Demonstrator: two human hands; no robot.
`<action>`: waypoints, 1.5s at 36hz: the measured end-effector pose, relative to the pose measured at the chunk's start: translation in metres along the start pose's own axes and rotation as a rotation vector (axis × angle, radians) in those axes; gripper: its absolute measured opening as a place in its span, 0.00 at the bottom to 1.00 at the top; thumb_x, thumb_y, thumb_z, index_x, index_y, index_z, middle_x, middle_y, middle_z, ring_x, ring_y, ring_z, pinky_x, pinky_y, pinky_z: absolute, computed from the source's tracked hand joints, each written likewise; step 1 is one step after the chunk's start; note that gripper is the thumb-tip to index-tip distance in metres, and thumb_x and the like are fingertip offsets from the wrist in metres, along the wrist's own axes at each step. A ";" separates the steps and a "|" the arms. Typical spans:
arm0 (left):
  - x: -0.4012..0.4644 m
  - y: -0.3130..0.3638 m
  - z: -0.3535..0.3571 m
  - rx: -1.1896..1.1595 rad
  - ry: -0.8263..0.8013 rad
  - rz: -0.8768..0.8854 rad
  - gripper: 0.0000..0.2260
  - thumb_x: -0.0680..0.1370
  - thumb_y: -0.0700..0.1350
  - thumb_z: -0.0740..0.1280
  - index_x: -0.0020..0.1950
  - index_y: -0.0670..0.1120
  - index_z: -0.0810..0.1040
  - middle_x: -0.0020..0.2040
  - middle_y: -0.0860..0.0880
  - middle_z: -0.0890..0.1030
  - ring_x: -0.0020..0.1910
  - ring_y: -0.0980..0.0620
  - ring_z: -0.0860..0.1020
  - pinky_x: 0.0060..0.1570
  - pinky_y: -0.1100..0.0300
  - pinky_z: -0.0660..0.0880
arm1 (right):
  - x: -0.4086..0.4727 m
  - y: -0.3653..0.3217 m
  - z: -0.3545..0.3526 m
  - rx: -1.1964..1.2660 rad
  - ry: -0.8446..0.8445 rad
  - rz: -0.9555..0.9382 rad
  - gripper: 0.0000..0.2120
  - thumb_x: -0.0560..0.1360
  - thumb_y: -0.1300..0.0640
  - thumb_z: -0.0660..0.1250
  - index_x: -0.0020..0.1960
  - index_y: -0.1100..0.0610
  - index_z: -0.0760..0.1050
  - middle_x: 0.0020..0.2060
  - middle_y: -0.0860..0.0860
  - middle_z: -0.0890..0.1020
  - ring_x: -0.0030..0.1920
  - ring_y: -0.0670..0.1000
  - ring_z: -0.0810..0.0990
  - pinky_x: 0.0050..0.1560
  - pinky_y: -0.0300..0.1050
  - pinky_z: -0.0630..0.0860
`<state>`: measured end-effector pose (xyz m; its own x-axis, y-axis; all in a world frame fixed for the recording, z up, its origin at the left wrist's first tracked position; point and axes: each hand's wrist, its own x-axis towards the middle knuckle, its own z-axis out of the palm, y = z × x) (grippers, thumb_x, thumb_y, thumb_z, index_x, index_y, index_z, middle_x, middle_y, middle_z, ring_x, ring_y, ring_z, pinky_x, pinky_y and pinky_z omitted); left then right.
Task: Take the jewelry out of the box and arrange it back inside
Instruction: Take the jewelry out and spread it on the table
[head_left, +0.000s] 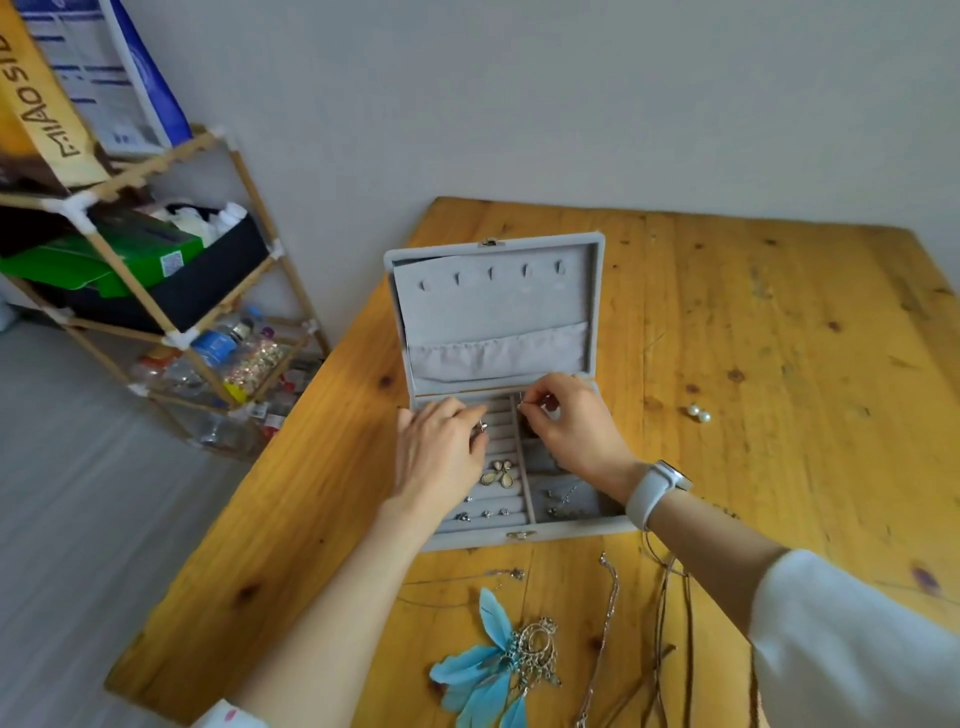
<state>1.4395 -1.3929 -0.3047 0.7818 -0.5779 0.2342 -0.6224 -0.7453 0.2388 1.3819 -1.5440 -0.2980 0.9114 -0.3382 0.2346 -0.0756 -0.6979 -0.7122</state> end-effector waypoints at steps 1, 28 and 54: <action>0.001 0.000 0.000 0.004 -0.006 -0.004 0.17 0.78 0.50 0.62 0.67 0.52 0.72 0.60 0.54 0.76 0.61 0.53 0.71 0.53 0.58 0.59 | -0.002 0.000 -0.003 0.011 0.008 0.001 0.01 0.73 0.61 0.65 0.44 0.57 0.76 0.41 0.48 0.77 0.45 0.47 0.71 0.44 0.35 0.64; 0.051 0.197 0.040 -0.551 -0.200 0.056 0.08 0.77 0.45 0.64 0.51 0.50 0.82 0.52 0.51 0.83 0.52 0.51 0.78 0.50 0.58 0.73 | -0.069 0.134 -0.148 -0.117 0.270 0.348 0.04 0.74 0.60 0.66 0.47 0.58 0.80 0.43 0.51 0.77 0.47 0.53 0.74 0.49 0.45 0.69; 0.067 0.209 0.077 -0.212 -0.150 0.202 0.14 0.78 0.48 0.64 0.63 0.53 0.75 0.56 0.53 0.76 0.57 0.52 0.68 0.54 0.57 0.60 | -0.061 0.151 -0.137 -0.227 0.271 0.246 0.09 0.76 0.54 0.64 0.55 0.54 0.78 0.46 0.50 0.79 0.49 0.52 0.72 0.50 0.47 0.68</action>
<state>1.3649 -1.6134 -0.3118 0.6289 -0.7610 0.1593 -0.7468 -0.5342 0.3962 1.2592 -1.7153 -0.3287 0.7184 -0.6441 0.2626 -0.3921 -0.6868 -0.6121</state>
